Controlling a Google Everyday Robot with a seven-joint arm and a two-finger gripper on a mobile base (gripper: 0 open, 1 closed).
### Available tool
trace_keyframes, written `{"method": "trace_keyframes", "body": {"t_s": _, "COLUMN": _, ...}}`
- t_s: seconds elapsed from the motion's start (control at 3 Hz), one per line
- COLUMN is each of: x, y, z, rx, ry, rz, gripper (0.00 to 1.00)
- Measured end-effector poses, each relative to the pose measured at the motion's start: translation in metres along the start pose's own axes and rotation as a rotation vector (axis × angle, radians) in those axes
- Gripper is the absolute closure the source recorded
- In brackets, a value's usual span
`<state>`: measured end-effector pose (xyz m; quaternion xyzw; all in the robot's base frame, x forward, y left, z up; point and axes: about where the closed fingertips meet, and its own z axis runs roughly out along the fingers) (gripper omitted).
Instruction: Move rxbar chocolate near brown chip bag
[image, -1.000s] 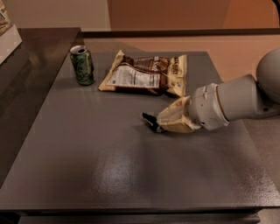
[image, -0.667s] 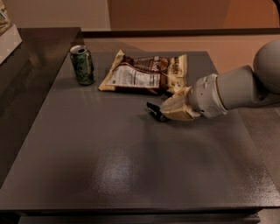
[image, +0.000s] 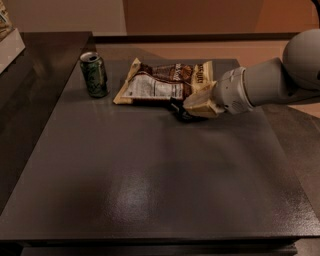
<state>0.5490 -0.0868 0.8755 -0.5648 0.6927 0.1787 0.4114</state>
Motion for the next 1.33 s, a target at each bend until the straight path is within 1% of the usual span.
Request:
{"method": "trace_keyframes", "body": {"t_s": 0.67, "x": -0.0045, "y": 0.0023, "z": 0.0008, "rx": -0.004, "ry": -0.001, "rz": -0.008, "gripper": 0.13}}
{"method": "trace_keyframes", "body": {"t_s": 1.0, "x": -0.0065, "y": 0.0033, "z": 0.0013, "rx": -0.005, "ry": -0.002, "rz": -0.011, "gripper": 0.0}}
{"method": "trace_keyframes", "body": {"t_s": 1.33, "x": -0.0065, "y": 0.0033, "z": 0.0014, "rx": -0.005, "ry": -0.002, "rz": -0.012, "gripper": 0.0}}
